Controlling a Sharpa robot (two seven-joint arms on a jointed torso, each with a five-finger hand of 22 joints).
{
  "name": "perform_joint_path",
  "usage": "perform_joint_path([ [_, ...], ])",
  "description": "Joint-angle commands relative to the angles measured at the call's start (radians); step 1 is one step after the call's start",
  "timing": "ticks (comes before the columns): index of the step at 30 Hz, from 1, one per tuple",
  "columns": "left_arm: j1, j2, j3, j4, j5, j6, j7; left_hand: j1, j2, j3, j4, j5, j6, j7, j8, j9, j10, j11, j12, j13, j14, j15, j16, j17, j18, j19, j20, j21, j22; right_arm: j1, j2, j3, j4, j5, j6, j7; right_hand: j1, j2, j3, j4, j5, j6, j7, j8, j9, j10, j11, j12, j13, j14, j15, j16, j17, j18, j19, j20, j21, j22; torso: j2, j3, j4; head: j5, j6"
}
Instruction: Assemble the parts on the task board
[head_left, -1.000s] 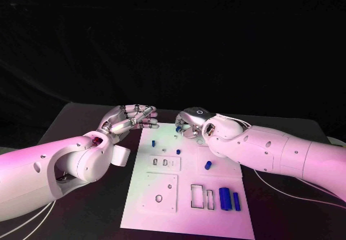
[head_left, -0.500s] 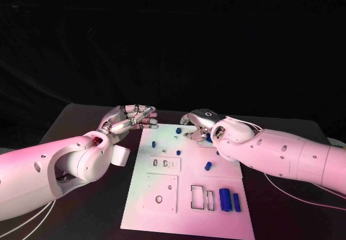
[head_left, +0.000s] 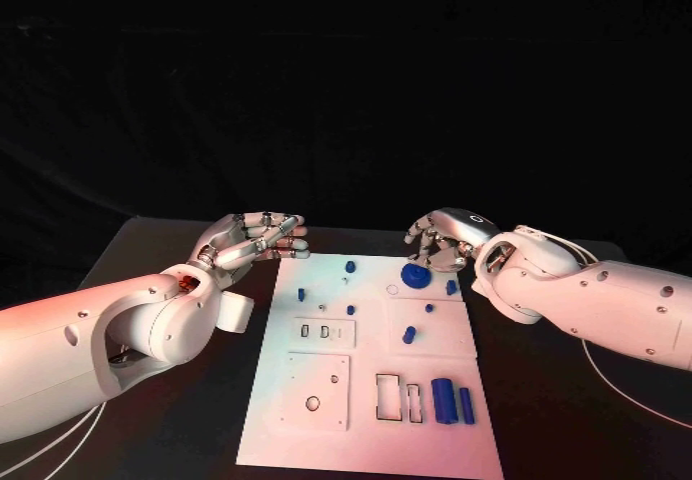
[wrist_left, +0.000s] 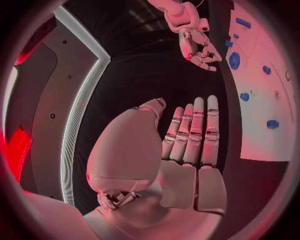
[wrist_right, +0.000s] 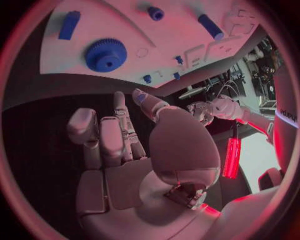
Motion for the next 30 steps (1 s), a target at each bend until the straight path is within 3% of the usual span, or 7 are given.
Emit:
perform_joint_path([
  [1,0.001,0.003,0.001,-0.003,0.005,0.024,0.005,-0.004,-0.008,0.005,0.000,-0.004,-0.006,0.032,-0.002,-0.001,-0.002,0.003,-0.005,0.001,0.003,0.004,-0.001,0.002,0.013,0.005,0.001,0.001,-0.001,0.002,-0.019,0.000,0.005,0.142,0.105,-0.023,-0.007,-0.013,-0.028,0.010,0.009,-0.015,-0.008,0.006,0.008,-0.006,-0.006,0.130,0.112,0.031,-0.007,0.057,0.085,-0.014,0.025,-0.006,0.026,0.041,-0.003,0.0039,-0.0083,0.000,-0.003],
  [2,0.001,0.004,0.001,-0.004,0.005,0.024,0.005,-0.004,-0.008,0.005,0.000,-0.004,-0.006,0.032,-0.002,-0.001,-0.002,0.003,-0.005,0.001,0.003,0.004,-0.001,0.002,0.013,0.005,0.001,0.001,-0.001,0.002,-0.024,0.000,0.005,0.147,0.116,-0.025,-0.002,-0.017,-0.041,0.013,0.014,-0.026,-0.008,0.017,0.016,-0.061,-0.008,0.225,0.202,0.041,-0.010,0.095,0.140,-0.019,0.034,-0.002,0.038,0.060,-0.003,0.0046,-0.0088,0.000,-0.003],
  [4,0.001,0.005,0.001,-0.005,0.005,0.026,0.004,-0.004,-0.008,0.005,0.000,-0.004,-0.006,0.032,-0.002,-0.001,-0.002,0.003,-0.005,0.001,0.003,0.004,-0.001,0.002,0.013,0.005,0.001,0.001,-0.001,0.002,-0.032,0.000,0.004,0.148,0.137,-0.030,-0.016,-0.006,-0.061,0.041,0.020,-0.046,-0.004,0.046,0.035,-0.054,-0.002,0.501,0.502,0.058,0.004,0.164,0.255,-0.028,0.064,0.000,0.075,0.118,-0.002,0.0061,-0.0110,0.003,-0.005],
  [5,0.001,0.006,0.001,-0.006,0.005,0.026,0.004,-0.004,-0.008,0.005,0.000,-0.004,-0.006,0.032,-0.002,-0.001,-0.002,0.003,-0.005,0.001,0.003,0.004,-0.001,0.002,0.013,0.005,0.001,0.001,-0.001,0.002,-0.035,0.000,0.003,0.145,0.146,-0.033,-0.018,-0.006,-0.066,0.049,0.019,-0.057,0.000,0.059,0.042,-0.046,0.003,0.581,0.598,0.062,0.004,0.181,0.286,-0.031,0.073,0.003,0.086,0.137,-0.002,0.0048,-0.0092,0.000,-0.005],
  [8,0.001,0.007,0.001,-0.007,0.005,0.028,0.004,-0.004,-0.008,0.005,0.000,-0.004,-0.006,0.032,-0.002,-0.001,-0.002,0.003,-0.005,0.001,0.003,0.004,-0.001,0.002,0.013,0.005,0.001,0.001,-0.001,0.002,-0.036,0.000,-0.007,0.140,0.164,-0.039,-0.017,-0.005,-0.072,0.059,0.021,-0.075,0.004,0.075,0.051,-0.004,0.007,0.689,0.731,0.071,0.008,0.208,0.336,-0.037,0.091,0.007,0.106,0.169,-0.001,0.0041,-0.0070,-0.003,-0.005],
  [15,0.001,0.008,0.001,-0.008,0.005,0.028,0.004,-0.005,-0.008,0.006,0.000,-0.004,-0.006,0.032,-0.002,-0.001,-0.001,0.003,-0.006,0.001,0.003,0.003,-0.001,0.003,0.013,0.005,0.001,0.001,-0.002,-0.004,-0.017,-0.001,-0.035,0.146,0.182,-0.042,-0.014,-0.004,-0.073,0.064,0.028,-0.085,0.007,0.084,0.056,0.008,0.010,0.726,0.780,0.075,0.011,0.222,0.363,-0.038,0.094,0.010,0.111,0.179,-0.001,0.0025,-0.0025,-0.006,-0.010],
  [30,0.001,0.008,0.001,-0.011,0.005,0.029,0.005,-0.005,-0.008,0.006,0.000,-0.004,-0.006,0.032,-0.002,-0.001,-0.001,0.003,-0.006,0.001,0.003,0.003,-0.001,0.003,0.013,0.005,0.001,0.001,-0.002,-0.019,0.032,-0.005,-0.102,0.126,0.175,-0.035,-0.009,-0.001,-0.069,0.065,0.026,-0.095,0.010,0.087,0.057,0.001,0.012,0.732,0.787,0.077,0.013,0.228,0.375,-0.039,0.095,0.012,0.113,0.184,0.000,0.0030,-0.0038,0.000,-0.018],
])
